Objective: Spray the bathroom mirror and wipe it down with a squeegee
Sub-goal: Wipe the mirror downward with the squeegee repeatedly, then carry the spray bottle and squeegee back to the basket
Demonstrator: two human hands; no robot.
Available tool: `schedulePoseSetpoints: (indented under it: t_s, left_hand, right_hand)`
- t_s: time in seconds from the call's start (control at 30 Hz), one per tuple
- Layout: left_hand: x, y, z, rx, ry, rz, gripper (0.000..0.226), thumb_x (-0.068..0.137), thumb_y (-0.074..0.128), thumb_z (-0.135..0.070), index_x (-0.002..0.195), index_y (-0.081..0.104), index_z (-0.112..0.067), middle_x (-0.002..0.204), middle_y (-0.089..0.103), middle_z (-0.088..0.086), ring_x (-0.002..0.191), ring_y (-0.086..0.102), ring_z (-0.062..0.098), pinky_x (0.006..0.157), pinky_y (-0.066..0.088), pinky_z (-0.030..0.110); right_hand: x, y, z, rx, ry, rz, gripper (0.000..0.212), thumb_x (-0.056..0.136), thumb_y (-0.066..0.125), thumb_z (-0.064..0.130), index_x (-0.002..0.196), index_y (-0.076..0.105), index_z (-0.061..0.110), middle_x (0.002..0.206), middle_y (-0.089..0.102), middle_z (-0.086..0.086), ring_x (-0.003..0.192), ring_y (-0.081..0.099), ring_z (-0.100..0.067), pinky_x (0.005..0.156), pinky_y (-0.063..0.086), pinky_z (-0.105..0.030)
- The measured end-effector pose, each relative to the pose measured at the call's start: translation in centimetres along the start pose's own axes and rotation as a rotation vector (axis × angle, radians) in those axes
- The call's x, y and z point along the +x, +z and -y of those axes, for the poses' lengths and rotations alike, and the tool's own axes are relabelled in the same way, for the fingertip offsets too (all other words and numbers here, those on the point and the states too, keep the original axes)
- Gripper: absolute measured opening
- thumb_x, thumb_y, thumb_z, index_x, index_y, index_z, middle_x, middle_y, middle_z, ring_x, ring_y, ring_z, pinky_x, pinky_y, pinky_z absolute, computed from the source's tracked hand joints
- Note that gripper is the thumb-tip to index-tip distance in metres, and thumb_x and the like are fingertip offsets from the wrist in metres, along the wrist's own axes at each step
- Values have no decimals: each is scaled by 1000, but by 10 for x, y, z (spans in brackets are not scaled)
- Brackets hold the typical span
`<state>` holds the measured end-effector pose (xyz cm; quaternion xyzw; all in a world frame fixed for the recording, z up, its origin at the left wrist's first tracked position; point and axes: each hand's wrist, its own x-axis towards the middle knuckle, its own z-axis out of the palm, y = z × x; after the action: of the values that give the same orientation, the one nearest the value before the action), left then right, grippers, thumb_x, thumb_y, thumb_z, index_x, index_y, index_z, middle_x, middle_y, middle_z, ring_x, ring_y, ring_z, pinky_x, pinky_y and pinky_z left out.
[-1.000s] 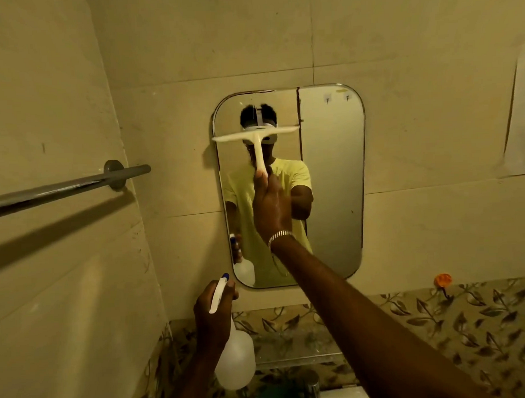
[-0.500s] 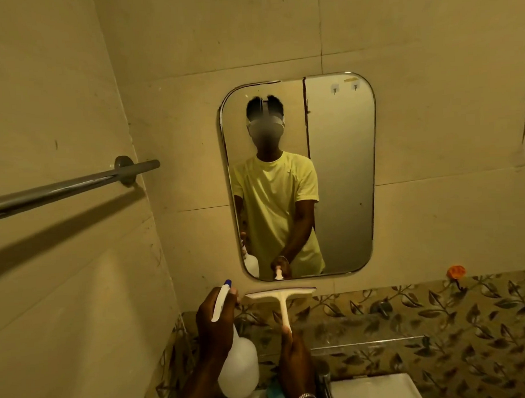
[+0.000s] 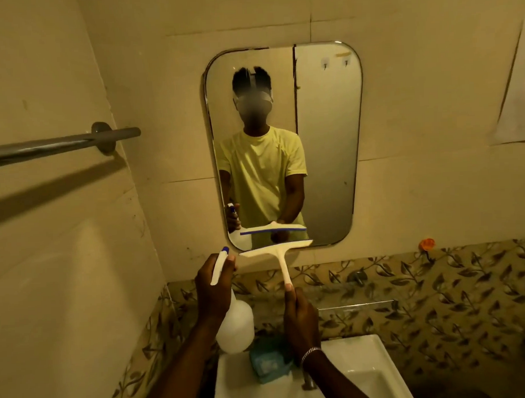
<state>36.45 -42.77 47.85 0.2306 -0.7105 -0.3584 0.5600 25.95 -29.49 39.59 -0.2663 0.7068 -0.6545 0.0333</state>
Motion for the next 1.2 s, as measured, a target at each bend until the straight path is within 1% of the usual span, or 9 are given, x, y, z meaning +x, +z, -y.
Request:
schedulePoseSetpoints:
  t_s: [0.2,0.37,0.53,0.7,0.8,0.93,1.0,1.1,1.2]
  left_hand:
    - [-6,17,-6,-13,2,29,19,101,60,-20,95,73,-7,82,74,-3,82,71,6,69,55,10]
    - [-16,36,-17,-26,-13,52,29,98,59,-28,99,73,-2,84,74,3,84,70,2,68,54,7]
    - [-31,65,-26,-38,-15,96,23,99,61,-20,106,72,-1,90,73,-1,83,70,-3,69,53,5]
    - [-52,104,-32,-38,-32,172,16,100,61,-17,105,71,-6,95,73,1,87,70,6,74,60,20]
    - [-69,134,-36,-48,-48,241,18,100,60,-19,104,71,-6,90,72,1,86,70,7,74,59,22]
    - [-102,180,-42,-108,-91,331,15,98,63,-16,110,71,-11,92,71,-9,87,68,-2,75,51,6]
    - [-120,206,-46,-137,-129,387,16,98,63,-19,112,71,-14,92,71,-9,87,68,-3,74,51,7]
    - [-146,240,-54,-183,-151,476,13,98,64,-23,110,68,-26,91,71,-12,88,69,-2,75,53,10]
    - [-173,273,-61,-205,-157,568,13,97,66,-29,106,65,-39,92,72,-21,91,68,-3,76,52,9]
  right_hand:
    - [7,-20,-1,23,-71,-27,40,97,40,53,90,63,21,62,52,3,51,48,-5,47,37,-19]
    - [10,-40,-1,54,-76,-51,35,97,41,58,89,62,31,58,51,6,50,48,-3,44,40,-18]
    - [12,-68,-12,54,-72,-61,40,96,39,63,93,62,31,64,59,13,51,51,-2,46,41,-16]
    - [12,-106,-30,31,-33,-109,37,97,40,64,89,62,35,61,55,6,50,49,-4,45,38,-20]
    - [10,-137,-46,-1,-10,-142,42,98,40,61,85,61,27,58,49,5,50,45,-5,46,36,-24]
    - [7,-184,-70,-31,65,-189,48,99,40,57,84,61,16,61,48,5,53,43,-4,50,35,-23]
    - [3,-211,-84,-29,113,-228,50,98,40,57,82,61,14,62,48,2,55,43,-6,51,34,-21]
    - [-1,-248,-103,-7,214,-249,45,102,44,53,84,62,15,65,54,-2,60,50,-13,56,40,-31]
    - [-7,-285,-123,-8,272,-288,42,101,49,55,83,64,20,61,55,7,56,51,-5,53,42,-22]
